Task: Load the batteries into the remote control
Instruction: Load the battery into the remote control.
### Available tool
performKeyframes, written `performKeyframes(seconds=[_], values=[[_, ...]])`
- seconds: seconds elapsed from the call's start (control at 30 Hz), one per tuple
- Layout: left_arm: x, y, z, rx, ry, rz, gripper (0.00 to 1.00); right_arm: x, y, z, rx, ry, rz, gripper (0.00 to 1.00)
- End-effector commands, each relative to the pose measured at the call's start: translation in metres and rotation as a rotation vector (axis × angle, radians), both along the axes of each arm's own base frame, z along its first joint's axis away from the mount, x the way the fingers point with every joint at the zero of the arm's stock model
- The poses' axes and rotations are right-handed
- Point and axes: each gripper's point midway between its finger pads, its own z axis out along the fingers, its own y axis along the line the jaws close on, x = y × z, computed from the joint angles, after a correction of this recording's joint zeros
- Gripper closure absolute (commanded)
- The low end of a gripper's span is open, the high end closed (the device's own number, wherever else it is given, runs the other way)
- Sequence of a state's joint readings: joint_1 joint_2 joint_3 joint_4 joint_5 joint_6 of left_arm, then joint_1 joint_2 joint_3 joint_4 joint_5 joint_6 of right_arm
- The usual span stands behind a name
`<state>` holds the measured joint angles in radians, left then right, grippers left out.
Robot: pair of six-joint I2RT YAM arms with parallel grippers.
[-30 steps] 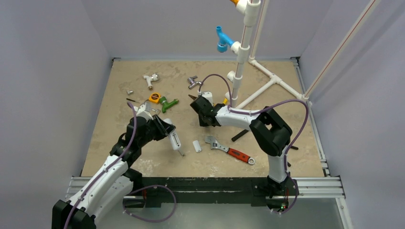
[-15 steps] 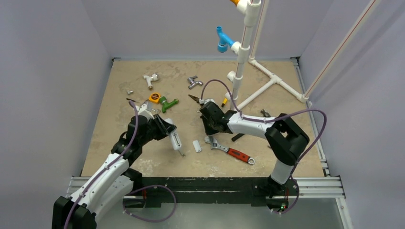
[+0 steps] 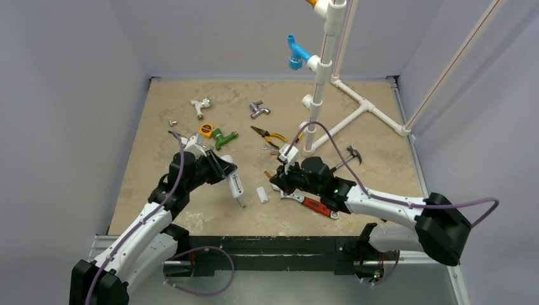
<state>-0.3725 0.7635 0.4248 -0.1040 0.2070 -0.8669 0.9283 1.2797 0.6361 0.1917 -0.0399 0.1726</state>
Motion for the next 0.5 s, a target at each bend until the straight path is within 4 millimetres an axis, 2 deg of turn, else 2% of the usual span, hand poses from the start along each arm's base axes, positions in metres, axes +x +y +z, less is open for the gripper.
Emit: performKeyframes(seconds=[0.0, 0.07, 0.27, 0.47], values=[[0.01, -0.016, 0.06, -0.066, -0.199, -0.094, 1.0, -0.02, 0.012, 0.083, 0.269, -0.38, 0.227, 1.0], [0.01, -0.02, 0.067, -0.076, -0.225, -0.122, 1.0, -0.039, 0.006, 0.102, 0.328, -0.491, 0.315, 1.0], [0.004, -0.034, 0.085, -0.117, -0.283, -0.22, 1.0, -0.095, -0.001, 0.124, 0.399, -0.678, 0.615, 1.0], [-0.007, -0.046, 0.109, -0.178, -0.387, -0.315, 1.0, -0.124, -0.008, 0.139, 0.444, -0.759, 0.754, 1.0]])
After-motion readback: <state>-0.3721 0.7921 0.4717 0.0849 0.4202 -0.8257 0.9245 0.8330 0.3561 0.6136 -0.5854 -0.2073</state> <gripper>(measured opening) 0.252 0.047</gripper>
